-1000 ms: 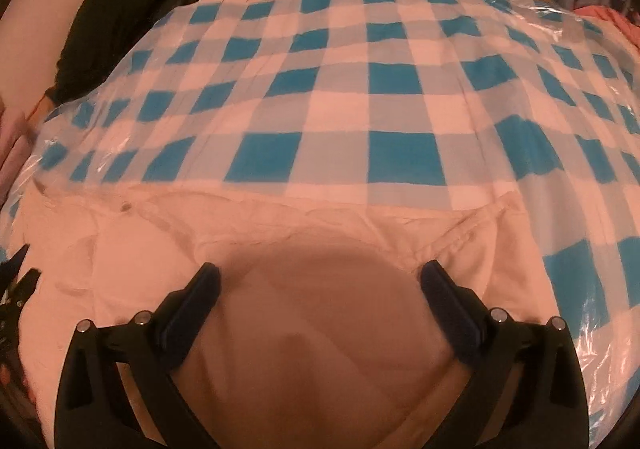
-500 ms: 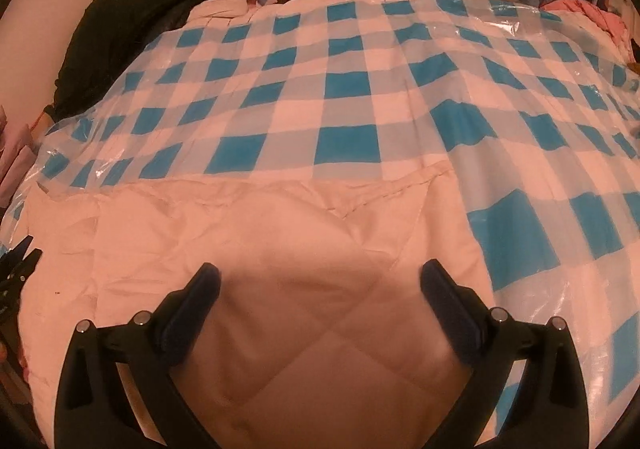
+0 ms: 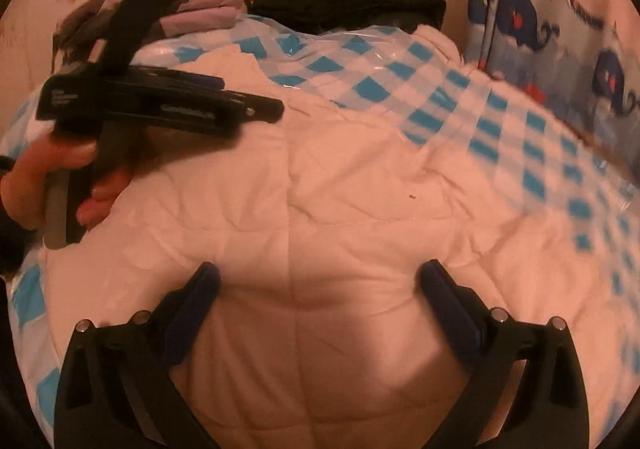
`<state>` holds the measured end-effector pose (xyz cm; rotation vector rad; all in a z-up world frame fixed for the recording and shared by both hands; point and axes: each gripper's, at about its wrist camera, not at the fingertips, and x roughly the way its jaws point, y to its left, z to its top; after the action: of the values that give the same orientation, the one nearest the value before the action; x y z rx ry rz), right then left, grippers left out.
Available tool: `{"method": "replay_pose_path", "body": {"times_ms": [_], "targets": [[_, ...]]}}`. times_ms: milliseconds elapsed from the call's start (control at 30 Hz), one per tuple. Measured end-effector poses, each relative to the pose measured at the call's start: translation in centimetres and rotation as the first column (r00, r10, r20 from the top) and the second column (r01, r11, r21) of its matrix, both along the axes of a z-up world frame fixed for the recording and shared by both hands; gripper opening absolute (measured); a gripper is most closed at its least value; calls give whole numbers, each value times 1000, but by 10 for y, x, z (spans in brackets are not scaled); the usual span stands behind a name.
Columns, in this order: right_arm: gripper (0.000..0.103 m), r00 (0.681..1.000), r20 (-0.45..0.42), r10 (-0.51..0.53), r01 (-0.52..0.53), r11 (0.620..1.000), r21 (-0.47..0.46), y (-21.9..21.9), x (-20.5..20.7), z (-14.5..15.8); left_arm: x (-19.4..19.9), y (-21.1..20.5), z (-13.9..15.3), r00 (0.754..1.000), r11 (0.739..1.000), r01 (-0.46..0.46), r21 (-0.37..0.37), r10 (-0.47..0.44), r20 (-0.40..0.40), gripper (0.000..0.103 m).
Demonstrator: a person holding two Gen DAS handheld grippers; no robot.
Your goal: Fold large clothes
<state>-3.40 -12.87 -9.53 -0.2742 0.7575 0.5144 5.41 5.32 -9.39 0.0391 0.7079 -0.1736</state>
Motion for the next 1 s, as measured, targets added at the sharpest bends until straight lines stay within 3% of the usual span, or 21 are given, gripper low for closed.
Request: {"method": "replay_pose_path", "body": {"times_ms": [133,267,300,367,467,533,633,800,1000], "targets": [[96,997,-70,-31,31,999,-14,-1,2,10,3,4,-2,1000,1000,8,-30,-9,-28,92],[96,999,-33,12,-11,999,47,12,-47,40,2,30,6,994,984,16,-175,-35,-107,92],[96,998,-22,61,-60,998,29,22,-65,43,-9,47,15,994,966,-12,-258,-16,-107,92],[96,991,3,135,-135,988,-71,44,-90,38,-32,74,23,993,934,-68,-352,28,-117,92],[96,976,-18,218,-219,965,-142,75,-111,24,-66,113,22,980,884,-178,-433,120,-159,92],[96,969,-12,246,-245,955,-166,93,-117,20,-91,144,9,953,827,-281,-488,179,-246,92],[96,969,14,247,-237,943,-232,116,-117,16,-117,166,-1,919,782,-372,-500,233,-319,92],[96,978,54,199,-171,928,-330,136,-101,13,-147,179,1,891,776,-418,-472,247,-381,92],[96,997,-49,65,-71,988,-138,109,-65,30,-175,183,-15,897,714,-371,-594,110,-428,92]]}}
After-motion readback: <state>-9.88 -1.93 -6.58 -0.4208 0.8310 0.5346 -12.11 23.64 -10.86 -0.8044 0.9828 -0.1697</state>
